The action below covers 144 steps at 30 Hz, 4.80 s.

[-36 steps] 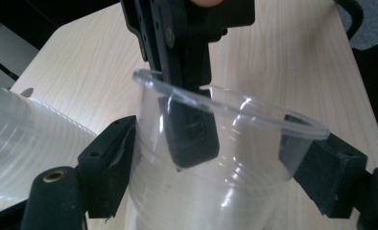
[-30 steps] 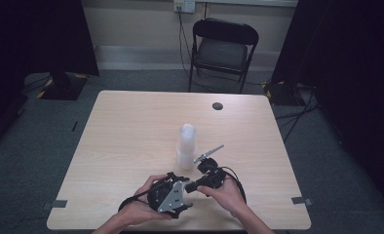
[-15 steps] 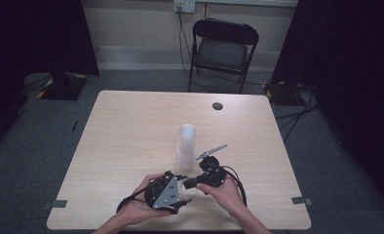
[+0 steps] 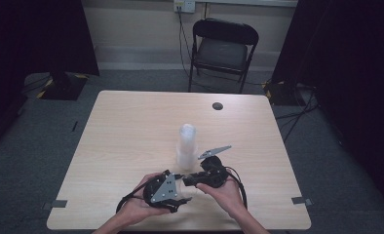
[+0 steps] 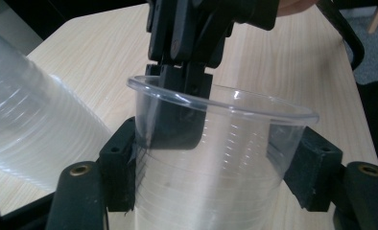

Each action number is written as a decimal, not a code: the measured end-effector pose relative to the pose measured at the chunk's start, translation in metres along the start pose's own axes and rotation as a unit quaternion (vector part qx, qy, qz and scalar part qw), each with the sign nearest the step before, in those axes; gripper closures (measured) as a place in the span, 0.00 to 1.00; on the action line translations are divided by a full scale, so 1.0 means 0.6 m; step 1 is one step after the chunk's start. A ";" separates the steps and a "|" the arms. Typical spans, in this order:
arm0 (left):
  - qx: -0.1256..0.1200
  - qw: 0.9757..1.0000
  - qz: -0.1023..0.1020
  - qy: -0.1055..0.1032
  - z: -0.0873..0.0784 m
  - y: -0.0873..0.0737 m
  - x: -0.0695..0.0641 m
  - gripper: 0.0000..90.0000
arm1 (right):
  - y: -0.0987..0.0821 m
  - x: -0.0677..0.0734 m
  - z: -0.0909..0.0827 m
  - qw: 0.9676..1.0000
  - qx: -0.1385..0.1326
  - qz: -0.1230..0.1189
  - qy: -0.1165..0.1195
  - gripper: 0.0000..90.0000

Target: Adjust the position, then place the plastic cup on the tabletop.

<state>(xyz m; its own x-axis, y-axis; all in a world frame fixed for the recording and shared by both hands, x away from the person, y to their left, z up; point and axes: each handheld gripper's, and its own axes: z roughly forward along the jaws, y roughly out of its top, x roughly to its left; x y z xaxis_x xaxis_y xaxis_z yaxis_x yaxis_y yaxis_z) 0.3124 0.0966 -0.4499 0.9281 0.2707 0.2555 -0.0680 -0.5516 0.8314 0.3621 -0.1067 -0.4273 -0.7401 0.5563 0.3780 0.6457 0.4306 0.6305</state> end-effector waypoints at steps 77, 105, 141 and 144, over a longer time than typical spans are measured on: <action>-0.135 0.936 -0.302 0.120 -0.104 -0.046 0.151 0.37 | -0.062 -0.051 -0.107 0.986 -0.141 -0.020 -0.085 0.61; -0.106 0.906 -0.341 0.227 -0.061 -0.070 0.248 0.37 | -0.091 -0.078 -0.108 0.987 -0.137 -0.008 -0.088 0.58; -0.047 0.911 -0.332 0.241 -0.011 -0.130 0.272 0.31 | -0.089 -0.069 -0.100 0.987 -0.132 -0.010 -0.088 0.59; -0.042 0.910 -0.336 0.238 -0.006 -0.134 0.270 0.31 | -0.089 -0.069 -0.101 0.987 -0.133 -0.008 -0.089 0.59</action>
<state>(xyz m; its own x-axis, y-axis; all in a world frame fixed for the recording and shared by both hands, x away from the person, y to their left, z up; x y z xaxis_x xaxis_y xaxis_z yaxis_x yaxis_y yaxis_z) 0.4668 0.1874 -0.4738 0.5081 0.8472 -0.1554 0.4099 -0.0791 0.9087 0.3470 -0.1958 -0.4357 -0.6904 0.6766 0.2560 0.5438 0.2520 0.8005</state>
